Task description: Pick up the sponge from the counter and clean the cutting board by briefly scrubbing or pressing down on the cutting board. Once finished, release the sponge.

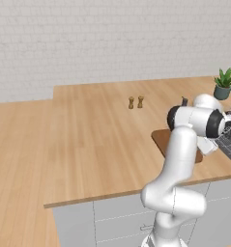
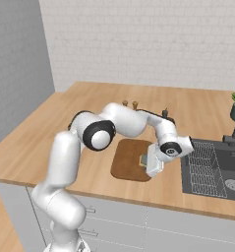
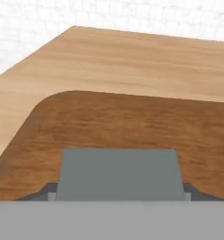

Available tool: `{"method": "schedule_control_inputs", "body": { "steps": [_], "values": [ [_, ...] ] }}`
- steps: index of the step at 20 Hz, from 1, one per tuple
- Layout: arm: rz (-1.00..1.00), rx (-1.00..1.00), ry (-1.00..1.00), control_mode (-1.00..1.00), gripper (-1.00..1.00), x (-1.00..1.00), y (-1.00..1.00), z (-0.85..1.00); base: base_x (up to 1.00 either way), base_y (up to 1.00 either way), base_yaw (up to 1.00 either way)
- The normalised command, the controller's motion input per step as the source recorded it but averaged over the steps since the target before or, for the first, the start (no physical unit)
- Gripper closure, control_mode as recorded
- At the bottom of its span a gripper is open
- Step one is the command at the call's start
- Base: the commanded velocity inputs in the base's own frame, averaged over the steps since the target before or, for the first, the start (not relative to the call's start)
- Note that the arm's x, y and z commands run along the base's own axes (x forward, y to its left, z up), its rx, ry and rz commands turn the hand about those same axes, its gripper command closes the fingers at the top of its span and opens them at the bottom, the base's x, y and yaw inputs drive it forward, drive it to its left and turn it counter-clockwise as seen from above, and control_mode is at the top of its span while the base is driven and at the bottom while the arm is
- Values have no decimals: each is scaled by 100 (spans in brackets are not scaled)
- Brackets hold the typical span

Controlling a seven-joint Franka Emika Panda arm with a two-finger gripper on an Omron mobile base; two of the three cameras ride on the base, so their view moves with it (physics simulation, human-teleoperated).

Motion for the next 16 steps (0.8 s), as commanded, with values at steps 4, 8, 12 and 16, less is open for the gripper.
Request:
{"method": "schedule_control_inputs", "body": {
  "steps": [4,8,12,16],
  "values": [
    [0,-4,7,-100,100,-11,100,-59,0,0,0],
    [0,-14,10,-100,100,-20,100,-93,0,0,0],
    [-1,-20,11,-100,100,-13,100,-77,0,0,0],
    [0,-15,7,-100,100,-15,100,-31,0,0,0]
  ]
}}
